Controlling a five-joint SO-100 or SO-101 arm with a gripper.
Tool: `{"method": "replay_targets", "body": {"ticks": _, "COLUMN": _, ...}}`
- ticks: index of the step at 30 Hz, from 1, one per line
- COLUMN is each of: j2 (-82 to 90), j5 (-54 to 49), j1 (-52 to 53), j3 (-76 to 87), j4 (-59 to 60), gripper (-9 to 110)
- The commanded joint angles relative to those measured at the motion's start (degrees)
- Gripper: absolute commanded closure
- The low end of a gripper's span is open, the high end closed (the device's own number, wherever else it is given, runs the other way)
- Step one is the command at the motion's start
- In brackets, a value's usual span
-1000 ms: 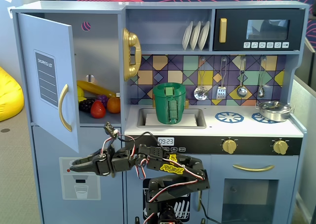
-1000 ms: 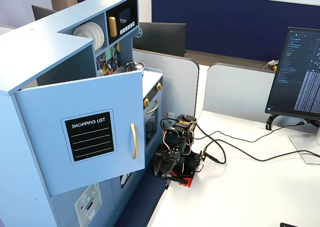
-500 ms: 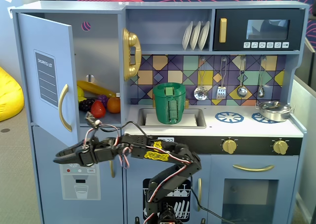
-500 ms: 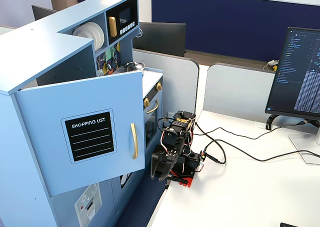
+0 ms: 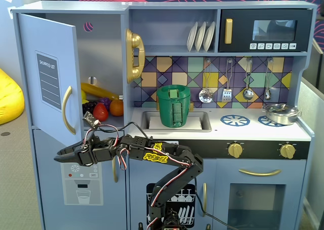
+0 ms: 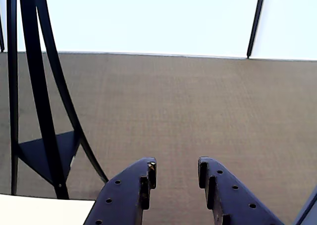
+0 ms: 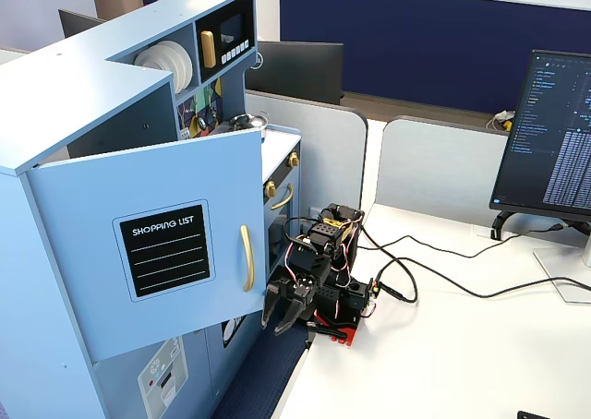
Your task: Close the left cabinet door
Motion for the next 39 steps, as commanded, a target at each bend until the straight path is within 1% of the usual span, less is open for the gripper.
{"method": "replay_targets", "body": {"ticks": 1, "j2": 1.76, "j5": -0.35, "j1": 5.45, "j3": -3.52, "j4": -1.23, "gripper": 102}}
{"method": "replay_targets", "body": {"ticks": 10, "j2": 3.25, "j5": 1.14, "j1": 15.56, "j3": -3.69, "j4": 0.18, "gripper": 102}}
{"method": "replay_targets", "body": {"ticks": 17, "j2": 2.81, "j5": -0.35, "j1": 24.79, "j3": -4.39, "j4": -0.18, "gripper": 102}}
{"method": "replay_targets", "body": {"ticks": 27, "j2": -5.27, "j5": -2.46, "j1": 37.97, "j3": -9.76, "j4": -5.54, "gripper": 102}}
{"method": "replay_targets", "body": {"ticks": 31, "j2": -9.84, "j5": -3.52, "j1": 42.63, "j3": -11.78, "j4": -9.67, "gripper": 102}}
{"method": "replay_targets", "body": {"ticks": 35, "j2": -12.66, "j5": -3.78, "j1": 45.0, "j3": -12.48, "j4": -14.06, "gripper": 102}}
{"method": "replay_targets", "body": {"ticks": 39, "j2": -12.04, "j5": -3.78, "j1": 45.09, "j3": -11.69, "j4": -14.77, "gripper": 102}}
